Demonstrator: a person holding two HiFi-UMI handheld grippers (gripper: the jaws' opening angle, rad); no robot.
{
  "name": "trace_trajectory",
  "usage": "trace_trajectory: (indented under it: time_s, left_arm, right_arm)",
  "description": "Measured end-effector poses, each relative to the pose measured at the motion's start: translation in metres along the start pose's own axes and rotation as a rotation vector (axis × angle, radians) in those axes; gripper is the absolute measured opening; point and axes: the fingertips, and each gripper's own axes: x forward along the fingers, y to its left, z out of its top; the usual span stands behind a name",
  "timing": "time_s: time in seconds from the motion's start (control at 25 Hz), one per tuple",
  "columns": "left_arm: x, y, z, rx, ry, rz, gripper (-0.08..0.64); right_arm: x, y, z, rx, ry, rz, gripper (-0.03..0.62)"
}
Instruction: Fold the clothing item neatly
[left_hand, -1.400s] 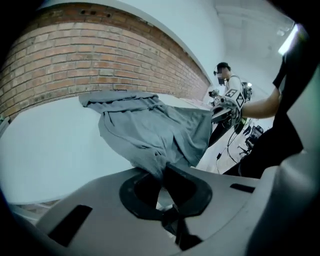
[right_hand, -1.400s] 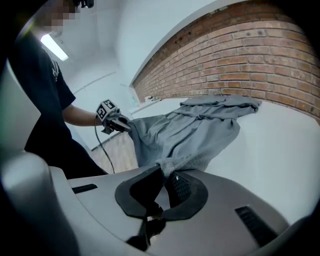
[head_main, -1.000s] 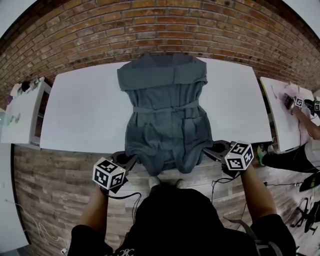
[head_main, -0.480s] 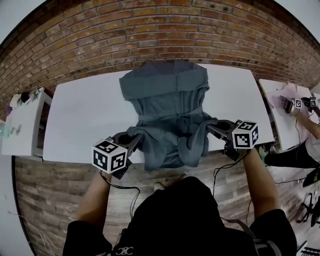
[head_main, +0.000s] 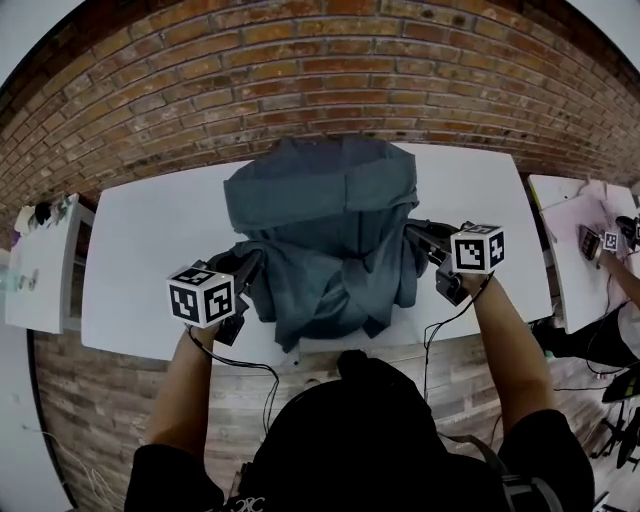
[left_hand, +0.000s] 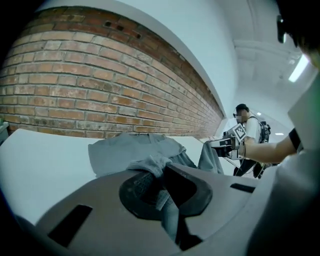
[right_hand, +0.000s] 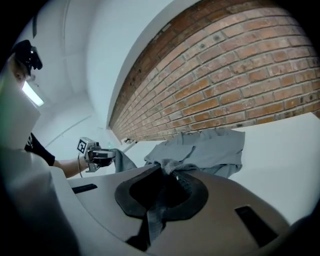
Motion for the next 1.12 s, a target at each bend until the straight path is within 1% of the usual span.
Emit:
trace_trajectory:
  time_s: [0.08,0.2,0.4,0.48,0.56,0.6,0.64,0.68,0.76,0.8,0.84,1.0,1.12]
  left_arm:
    - [0.015,0.021,0.007,-0.030,0.015,0.043,0.005]
    - [0.038,0.046,0.016,-0.075,0.023,0.099,0.005]
    - [0.065,0.078,0.024,-0.124,0.037,0.176,0.005]
    - [0.076,0.085,0.019,-0.132,0.070,0.178,0.006]
    - [0.087,0.086,0.008,-0.133,0.127,0.145,0.006]
    - [0.092,0.085,0.001,-0.129,0.158,0.120,0.035]
    - [0.097,0.083,-0.006,-0.123,0.185,0.098,0.119]
    - [0.101,0.082,-0.011,-0.118,0.203,0.082,0.187]
    - [0.104,0.082,-0.020,-0.108,0.220,0.074,0.237]
    - [0.103,0.083,-0.023,-0.103,0.225,0.080,0.258]
    - [0.102,0.086,-0.025,-0.097,0.227,0.088,0.272]
    - [0.087,0.097,-0.023,-0.062,0.231,0.089,0.321]
    - [0.069,0.105,-0.022,0.035,0.245,0.115,0.324]
  right_arm:
    - [0.017,-0.021,0.011,0.008,0.034,0.006,0.009]
    - [0.039,-0.055,0.028,0.033,0.056,0.002,0.009]
    - [0.071,-0.101,0.039,0.099,0.083,-0.010,0.009]
    - [0.081,-0.110,0.036,0.083,0.112,-0.014,0.009]
    - [0.088,-0.117,0.028,0.020,0.155,-0.029,0.009]
    - [0.090,-0.119,0.024,-0.018,0.178,-0.037,0.010]
    - [0.091,-0.120,0.020,-0.051,0.198,-0.040,0.012]
    - [0.092,-0.120,0.017,-0.070,0.215,-0.035,0.037]
    - [0.091,-0.117,0.011,-0.070,0.235,-0.008,0.120]
    - [0.089,-0.116,0.009,-0.063,0.240,0.002,0.159]
    - [0.086,-0.115,0.008,-0.061,0.243,0.004,0.174]
    - [0.062,-0.117,0.007,-0.066,0.223,-0.041,0.178]
    - [0.038,-0.113,0.002,-0.079,0.181,-0.103,0.178]
